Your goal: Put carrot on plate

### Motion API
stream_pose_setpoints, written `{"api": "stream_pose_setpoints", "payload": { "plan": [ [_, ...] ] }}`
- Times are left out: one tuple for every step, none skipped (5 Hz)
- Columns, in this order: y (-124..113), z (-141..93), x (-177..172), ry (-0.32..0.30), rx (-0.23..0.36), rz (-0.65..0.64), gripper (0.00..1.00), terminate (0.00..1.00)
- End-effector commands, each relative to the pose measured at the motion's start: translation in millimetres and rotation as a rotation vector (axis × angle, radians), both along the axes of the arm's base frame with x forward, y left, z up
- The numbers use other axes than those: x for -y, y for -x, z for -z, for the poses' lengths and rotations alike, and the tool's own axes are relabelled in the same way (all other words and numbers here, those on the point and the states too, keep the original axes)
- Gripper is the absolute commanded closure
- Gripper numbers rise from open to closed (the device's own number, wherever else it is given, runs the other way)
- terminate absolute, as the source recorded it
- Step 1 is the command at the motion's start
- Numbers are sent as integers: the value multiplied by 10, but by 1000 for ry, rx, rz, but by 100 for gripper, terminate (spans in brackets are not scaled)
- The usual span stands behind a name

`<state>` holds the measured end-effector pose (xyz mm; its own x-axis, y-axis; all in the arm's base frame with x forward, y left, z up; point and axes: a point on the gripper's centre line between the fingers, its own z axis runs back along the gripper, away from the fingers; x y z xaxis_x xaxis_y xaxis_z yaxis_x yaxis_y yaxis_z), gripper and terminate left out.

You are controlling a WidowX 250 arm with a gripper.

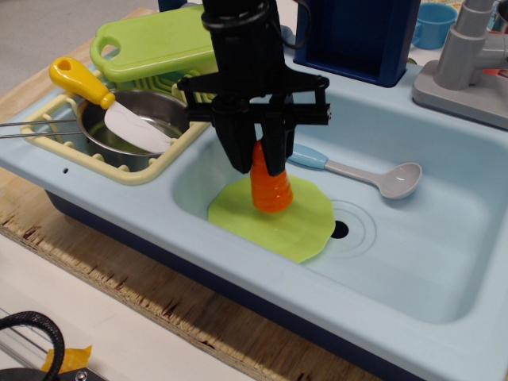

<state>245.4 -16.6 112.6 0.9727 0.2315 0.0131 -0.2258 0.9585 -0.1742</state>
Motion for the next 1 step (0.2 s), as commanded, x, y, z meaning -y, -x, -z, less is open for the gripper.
{"api": "stream_pose_setpoints", "payload": {
  "plan": [
    [-11,87,-47,7,-5,-10,100,100]
  ]
}}
